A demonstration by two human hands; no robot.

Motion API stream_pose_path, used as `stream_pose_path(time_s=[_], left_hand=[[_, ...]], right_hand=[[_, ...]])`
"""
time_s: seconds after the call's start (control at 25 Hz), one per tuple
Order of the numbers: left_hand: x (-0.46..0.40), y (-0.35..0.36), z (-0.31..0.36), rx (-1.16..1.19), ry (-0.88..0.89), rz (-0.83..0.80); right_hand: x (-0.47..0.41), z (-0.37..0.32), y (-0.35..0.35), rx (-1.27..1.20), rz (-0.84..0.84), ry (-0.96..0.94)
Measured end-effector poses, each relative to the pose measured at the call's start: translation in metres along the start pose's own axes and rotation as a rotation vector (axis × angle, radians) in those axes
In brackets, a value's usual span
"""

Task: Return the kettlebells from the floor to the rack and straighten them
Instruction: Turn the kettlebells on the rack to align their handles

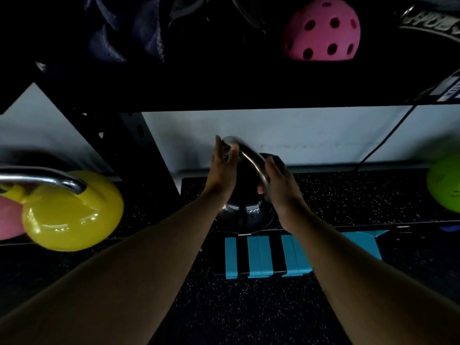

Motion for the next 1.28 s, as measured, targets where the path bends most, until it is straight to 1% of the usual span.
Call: stream_pose_path(time_s=[0.16, 0.24, 0.36, 0.52, 0.88, 1.0, 1.28], left_hand=[[-0.032, -0.009, 0.005, 0.006, -0.053, -0.153], [-0.035, -0.010, 0.002, -0.044, -0.062, -0.170], [-0.037, -0.010, 0.002, -0.060, -0.026, -0.171], [-0.043, -0.012, 0.005, -0.057, -0.011, -0.176], [-0.040, -0.009, 0.007, -0.069, -0.007, -0.189], [-0.040, -0.009, 0.004, -0.084, -0.005, -0.172], [-0.037, -0.007, 0.005, -0.154, -0.004, -0.125]], right_hand=[[0.005, 0.000, 0.027, -0.122, -0.074, -0.049], [0.003, -0.001, 0.029, -0.201, -0.082, -0.023], [0.002, 0.005, 0.036, -0.221, -0.078, 0.027], [0.007, 0.002, 0.050, -0.317, -0.113, 0.014], [0.005, 0.006, 0.047, -0.249, -0.097, 0.029], [0.008, 0.007, 0.045, -0.220, -0.068, 0.016], [0.005, 0.009, 0.044, -0.180, -0.088, -0.013]])
Point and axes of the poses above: each hand's wrist, its own x-axis away from the middle knuckle, its own y-axis out of the palm, z = x × y, the point moved 4 cm from there along -x, towards the middle knuckle, and after that the axes turned 1 degree about x, right-handed, at the moved point
